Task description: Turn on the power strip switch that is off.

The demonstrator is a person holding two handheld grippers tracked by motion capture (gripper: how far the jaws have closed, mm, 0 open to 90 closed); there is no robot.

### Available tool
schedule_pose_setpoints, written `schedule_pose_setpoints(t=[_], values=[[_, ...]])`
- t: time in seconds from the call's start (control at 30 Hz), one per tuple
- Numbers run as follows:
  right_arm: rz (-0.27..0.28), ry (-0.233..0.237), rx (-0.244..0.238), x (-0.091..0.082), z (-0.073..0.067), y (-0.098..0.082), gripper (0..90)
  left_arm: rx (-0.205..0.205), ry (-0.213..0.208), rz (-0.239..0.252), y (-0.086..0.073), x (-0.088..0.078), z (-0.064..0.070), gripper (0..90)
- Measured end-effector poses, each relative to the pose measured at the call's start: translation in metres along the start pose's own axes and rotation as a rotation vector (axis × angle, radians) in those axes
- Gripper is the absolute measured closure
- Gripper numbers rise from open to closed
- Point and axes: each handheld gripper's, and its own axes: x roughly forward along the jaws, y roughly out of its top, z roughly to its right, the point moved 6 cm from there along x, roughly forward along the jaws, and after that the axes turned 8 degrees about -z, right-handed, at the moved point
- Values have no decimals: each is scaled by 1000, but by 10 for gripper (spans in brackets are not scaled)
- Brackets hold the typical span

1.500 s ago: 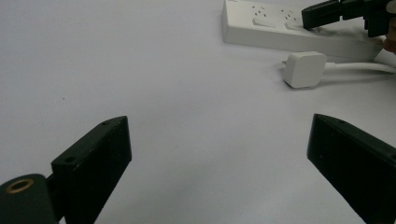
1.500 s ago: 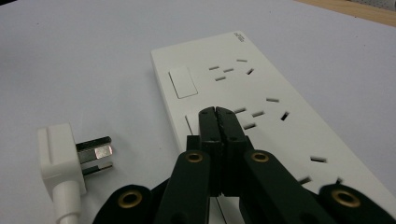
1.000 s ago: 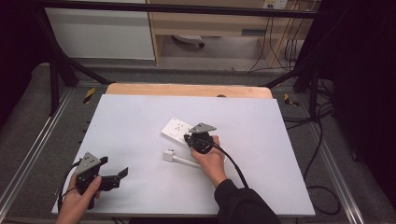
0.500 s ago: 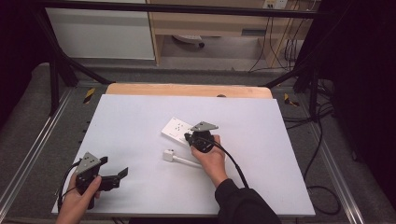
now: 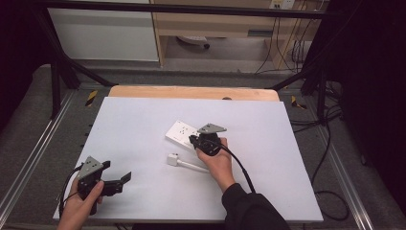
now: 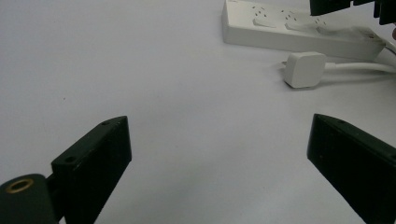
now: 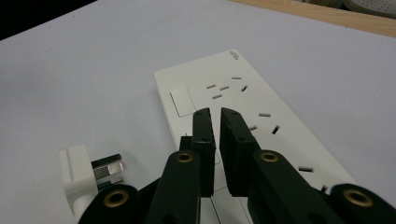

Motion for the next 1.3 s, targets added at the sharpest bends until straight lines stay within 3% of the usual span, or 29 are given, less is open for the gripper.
schedule_pose_setpoints(t=[0.33,0.7,0.83,0.93,1.3], values=[[12,0,27,-12,6,6,606,1,0,-1,0,0,0,64],[12,-4,46,-20,12,9,484,2,-1,-4,0,1,0,64],[10,-3,57,-23,15,11,394,2,0,-3,0,0,0,64],[8,-7,71,-28,18,13,316,-2,3,-3,-1,1,0,64],[20,6,67,-51,25,21,181,-2,4,-4,-1,1,0,64]])
